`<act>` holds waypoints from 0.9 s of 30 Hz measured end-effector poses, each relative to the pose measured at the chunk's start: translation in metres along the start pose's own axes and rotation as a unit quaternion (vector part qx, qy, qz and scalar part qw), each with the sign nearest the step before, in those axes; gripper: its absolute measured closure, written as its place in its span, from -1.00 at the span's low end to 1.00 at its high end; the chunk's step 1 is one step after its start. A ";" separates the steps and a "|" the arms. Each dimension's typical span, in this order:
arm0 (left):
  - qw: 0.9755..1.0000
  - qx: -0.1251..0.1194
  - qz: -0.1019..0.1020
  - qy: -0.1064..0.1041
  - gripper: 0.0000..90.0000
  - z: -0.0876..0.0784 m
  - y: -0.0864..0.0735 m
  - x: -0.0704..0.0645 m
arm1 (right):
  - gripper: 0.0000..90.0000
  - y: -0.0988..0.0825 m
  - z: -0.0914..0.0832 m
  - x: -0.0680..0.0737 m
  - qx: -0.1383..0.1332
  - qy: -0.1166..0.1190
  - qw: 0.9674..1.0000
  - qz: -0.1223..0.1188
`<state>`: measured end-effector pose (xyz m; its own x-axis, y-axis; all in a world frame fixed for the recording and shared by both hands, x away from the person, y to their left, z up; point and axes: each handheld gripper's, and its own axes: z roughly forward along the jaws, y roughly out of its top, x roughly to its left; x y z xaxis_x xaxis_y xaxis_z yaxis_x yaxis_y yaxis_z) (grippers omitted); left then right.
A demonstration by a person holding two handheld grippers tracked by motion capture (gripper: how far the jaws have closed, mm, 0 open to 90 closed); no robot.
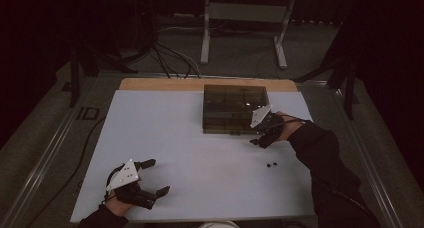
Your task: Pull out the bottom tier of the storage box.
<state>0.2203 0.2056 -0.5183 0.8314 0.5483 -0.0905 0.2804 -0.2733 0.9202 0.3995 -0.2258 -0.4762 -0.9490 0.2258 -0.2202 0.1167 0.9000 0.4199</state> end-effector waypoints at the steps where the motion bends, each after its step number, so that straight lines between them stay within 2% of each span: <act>1: 1.000 0.001 0.000 0.000 -0.98 0.000 0.000 0.000 | -0.26 0.000 0.001 -0.001 -0.001 -0.006 1.000 -0.004; 3: 1.000 0.002 0.000 0.000 -0.98 0.000 0.000 0.000 | -0.12 0.000 0.002 -0.003 -0.002 -0.009 1.000 -0.009; 5: 1.000 0.000 0.001 0.000 -0.98 0.000 0.000 0.000 | 0.03 0.000 0.004 -0.005 -0.007 -0.009 1.000 -0.027; 6: 1.000 0.000 0.001 -0.001 -0.98 -0.001 0.000 0.000 | 0.13 0.000 0.005 -0.007 -0.008 -0.013 0.999 -0.047; 7: 1.000 0.000 0.001 -0.001 -0.98 -0.001 0.000 0.000 | 0.13 0.000 0.005 -0.007 -0.008 -0.013 0.999 -0.047; 8: 1.000 0.001 -0.001 0.000 -0.98 0.000 -0.001 0.000 | 0.28 0.000 0.007 -0.010 -0.007 -0.010 0.998 -0.062; 10: 1.000 0.001 -0.001 0.000 -0.98 0.000 0.000 0.000 | 0.40 0.000 0.010 -0.014 -0.007 0.001 0.998 -0.065; 16: 1.000 -0.001 -0.002 0.001 -0.98 -0.001 0.000 0.001 | 0.57 0.002 0.022 -0.021 0.010 0.022 0.997 -0.079; 19: 1.000 0.000 -0.001 0.000 -0.98 0.000 -0.001 0.000 | 0.64 0.003 0.025 -0.022 0.012 0.018 0.996 -0.083; 21: 1.000 0.000 -0.002 0.000 -0.98 0.000 -0.001 0.001 | 0.69 0.004 0.030 -0.023 0.014 0.026 0.995 -0.092; 27: 1.000 0.001 -0.001 0.001 -0.98 0.000 -0.001 0.001 | 0.72 0.004 0.039 -0.023 0.031 0.025 0.994 -0.100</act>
<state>0.2203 0.2065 -0.5190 0.8298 0.5506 -0.0912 0.2828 -0.2739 0.9192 0.4336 -0.2130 -0.5043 -0.9684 0.0218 -0.2484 -0.0599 0.9466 0.3168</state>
